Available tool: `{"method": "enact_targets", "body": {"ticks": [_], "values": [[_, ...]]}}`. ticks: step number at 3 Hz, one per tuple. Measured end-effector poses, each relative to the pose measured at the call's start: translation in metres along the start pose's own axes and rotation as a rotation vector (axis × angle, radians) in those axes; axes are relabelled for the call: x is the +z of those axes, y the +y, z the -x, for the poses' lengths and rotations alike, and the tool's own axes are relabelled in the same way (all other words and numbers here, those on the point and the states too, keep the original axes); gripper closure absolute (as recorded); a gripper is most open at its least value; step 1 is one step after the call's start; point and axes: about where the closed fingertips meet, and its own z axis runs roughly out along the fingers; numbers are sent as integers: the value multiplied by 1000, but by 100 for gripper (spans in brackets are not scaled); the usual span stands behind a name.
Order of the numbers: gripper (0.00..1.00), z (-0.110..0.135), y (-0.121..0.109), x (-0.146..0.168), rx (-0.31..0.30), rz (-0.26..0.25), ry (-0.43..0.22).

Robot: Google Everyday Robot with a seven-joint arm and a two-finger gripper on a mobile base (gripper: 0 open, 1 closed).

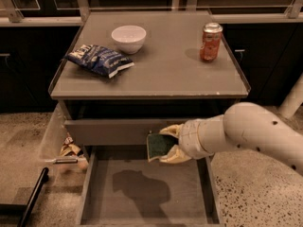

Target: Pick sponge from middle drawer and place on counter

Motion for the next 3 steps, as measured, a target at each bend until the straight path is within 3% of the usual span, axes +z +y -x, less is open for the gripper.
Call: {"method": "enact_targets", "body": {"ticks": [1,2,3], "values": [[100,23,-26,-37,-35,-22,4],[100,38,-65,-89,-19,-85,-14],[100,40,-66,-88,-25,-84,-8]]}}
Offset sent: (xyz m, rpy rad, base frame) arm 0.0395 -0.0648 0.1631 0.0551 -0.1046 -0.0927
